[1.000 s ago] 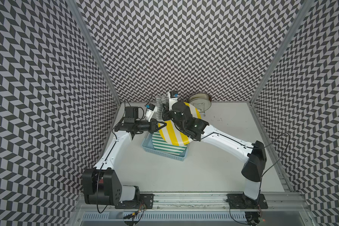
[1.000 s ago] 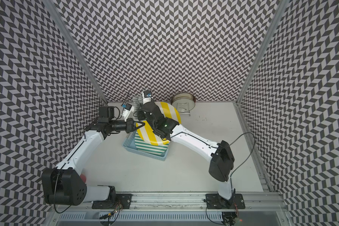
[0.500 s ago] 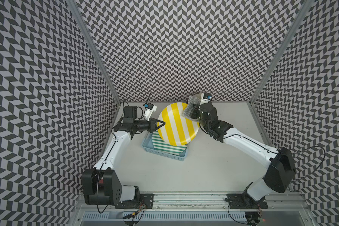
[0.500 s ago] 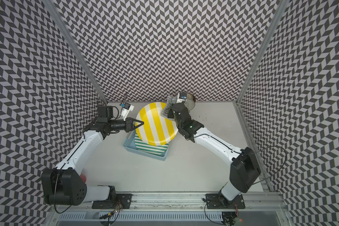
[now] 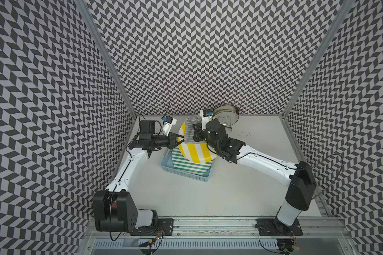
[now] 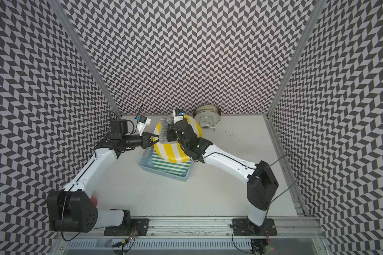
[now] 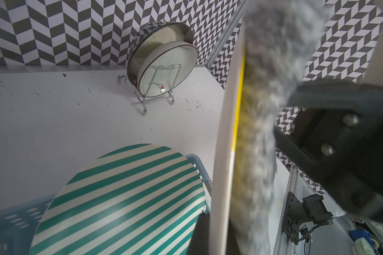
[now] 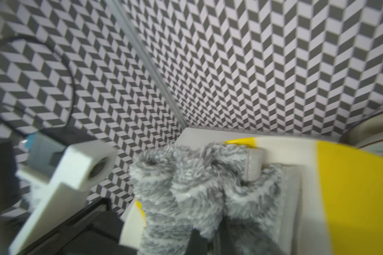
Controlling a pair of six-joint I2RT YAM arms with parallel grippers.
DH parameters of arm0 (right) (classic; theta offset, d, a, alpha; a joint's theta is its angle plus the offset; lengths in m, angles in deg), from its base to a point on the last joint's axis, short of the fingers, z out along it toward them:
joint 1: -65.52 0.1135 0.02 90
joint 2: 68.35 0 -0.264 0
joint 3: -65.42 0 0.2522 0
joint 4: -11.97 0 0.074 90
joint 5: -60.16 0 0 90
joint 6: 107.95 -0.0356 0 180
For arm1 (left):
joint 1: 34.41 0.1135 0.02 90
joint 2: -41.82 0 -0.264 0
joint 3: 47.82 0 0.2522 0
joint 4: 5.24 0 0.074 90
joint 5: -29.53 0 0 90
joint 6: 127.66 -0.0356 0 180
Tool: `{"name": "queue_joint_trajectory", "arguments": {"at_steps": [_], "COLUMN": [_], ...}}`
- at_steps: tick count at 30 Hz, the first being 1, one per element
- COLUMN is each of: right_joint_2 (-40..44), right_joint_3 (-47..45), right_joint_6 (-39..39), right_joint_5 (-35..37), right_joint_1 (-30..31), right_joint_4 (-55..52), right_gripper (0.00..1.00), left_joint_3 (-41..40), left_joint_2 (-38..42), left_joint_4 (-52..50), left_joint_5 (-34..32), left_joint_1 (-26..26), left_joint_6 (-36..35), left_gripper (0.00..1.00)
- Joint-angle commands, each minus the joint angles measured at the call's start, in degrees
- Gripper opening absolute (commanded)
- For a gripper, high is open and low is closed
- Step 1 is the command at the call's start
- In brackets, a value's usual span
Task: Wipe the wet plate dry
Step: Wipe the plate with towel.
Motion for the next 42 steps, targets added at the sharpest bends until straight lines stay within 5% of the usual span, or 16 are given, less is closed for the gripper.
{"name": "queue_joint_trajectory", "arguments": {"at_steps": [1,8,17,23,35,42], "right_joint_2": [-3.01,-0.56,7.95,11.07,2.76,-1.94], "right_joint_3": [2.19,-1.67,-14.96,-18.85,-10.21,-3.79], "right_joint_6": [1.21,0.14,-5.68,-3.13,2.08,2.84], "right_joint_5": [-4.28,-0.05,-4.09,-5.18,-6.33,-11.25], "right_joint_1": [1.34,-0.32,-13.53,-15.25,0.42,4.02], "right_joint_4": [-1.12,-1.18,-2.30,-1.94,-1.77,-2.73], "right_gripper": [0.00,0.00,0.00,0.00,0.00,0.00], "left_joint_3": [0.52,0.43,0.59,0.22,-0.90,-0.86], "left_joint_2": [2.92,3.11,3.44,3.50,3.78,3.47], "left_joint_4": [5.16,5.20,5.54,6.22,7.55,8.02], "left_joint_5": [5.74,5.65,5.65,5.66,5.34,5.39], "left_joint_1": [-0.75,-0.75,-0.75,-0.75,-0.74,-0.76], "left_joint_6": [-0.10,-0.14,0.25,0.83,1.70,2.26], "left_gripper": [0.00,0.00,0.00,0.00,0.00,0.00]}}
